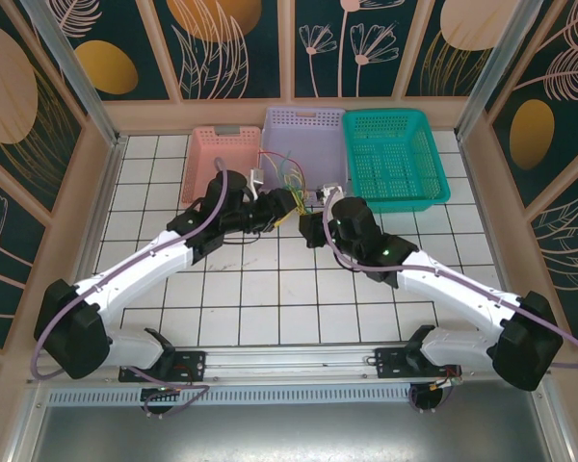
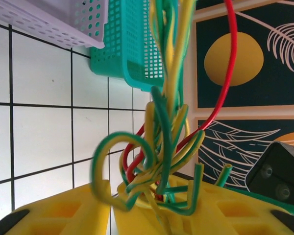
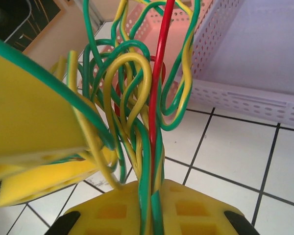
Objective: Untangle the cables
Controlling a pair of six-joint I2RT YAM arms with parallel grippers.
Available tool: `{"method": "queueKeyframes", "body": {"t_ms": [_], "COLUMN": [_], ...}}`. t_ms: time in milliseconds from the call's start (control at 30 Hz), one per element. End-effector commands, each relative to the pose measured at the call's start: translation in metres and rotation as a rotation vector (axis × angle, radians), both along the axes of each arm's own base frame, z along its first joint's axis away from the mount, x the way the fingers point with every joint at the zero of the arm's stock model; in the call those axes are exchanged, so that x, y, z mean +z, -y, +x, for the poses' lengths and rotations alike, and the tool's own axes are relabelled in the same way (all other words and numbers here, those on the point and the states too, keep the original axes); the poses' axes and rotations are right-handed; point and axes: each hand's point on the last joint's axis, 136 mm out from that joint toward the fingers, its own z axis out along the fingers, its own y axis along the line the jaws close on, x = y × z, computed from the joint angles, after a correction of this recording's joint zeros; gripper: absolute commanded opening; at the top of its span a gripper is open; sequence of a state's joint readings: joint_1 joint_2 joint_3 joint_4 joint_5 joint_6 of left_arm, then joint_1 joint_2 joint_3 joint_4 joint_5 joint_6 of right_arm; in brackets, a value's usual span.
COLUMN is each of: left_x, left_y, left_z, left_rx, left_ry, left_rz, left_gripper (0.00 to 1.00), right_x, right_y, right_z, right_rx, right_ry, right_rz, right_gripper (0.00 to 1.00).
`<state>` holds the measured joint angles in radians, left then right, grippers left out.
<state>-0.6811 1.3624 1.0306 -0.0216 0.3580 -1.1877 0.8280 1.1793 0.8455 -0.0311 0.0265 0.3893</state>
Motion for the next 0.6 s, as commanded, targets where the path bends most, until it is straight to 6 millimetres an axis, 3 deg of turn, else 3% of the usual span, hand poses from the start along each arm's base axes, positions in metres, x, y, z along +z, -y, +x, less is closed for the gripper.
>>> {"method": "queueKeyframes", "body": {"t_ms": [0, 133, 333, 567], "left_x": [-0.007, -0.01, -0.016, -0.036], "left_y": [0.003, 0.002, -0.021, -0.067], "left_z": [0.009, 0.018, 0.016, 0.009], "left_rx": [0.015, 0.046, 0.053, 0.016], "left_ry": [0.018, 0.038, 0.063, 0.062], "left_rz": [0.034, 0.058, 0.241, 0.494], "left_gripper": [0.36, 0.01, 0.0, 0.0], "right_x": [0.032, 0.032, 0.023, 0.022], "right_y": [-0.018, -0.012, 0.029, 0.067], "right_z": [-0.008, -0.011, -0.002, 0.002], "right_rx": [0.083, 0.079, -0.024, -0.083], "right_ry": [0.009, 0.01, 0.069, 0.191], "right_rz": [0.108, 0.108, -0.021, -0.203], "right_gripper": [0.0, 0.0, 0.0, 0.0]}}
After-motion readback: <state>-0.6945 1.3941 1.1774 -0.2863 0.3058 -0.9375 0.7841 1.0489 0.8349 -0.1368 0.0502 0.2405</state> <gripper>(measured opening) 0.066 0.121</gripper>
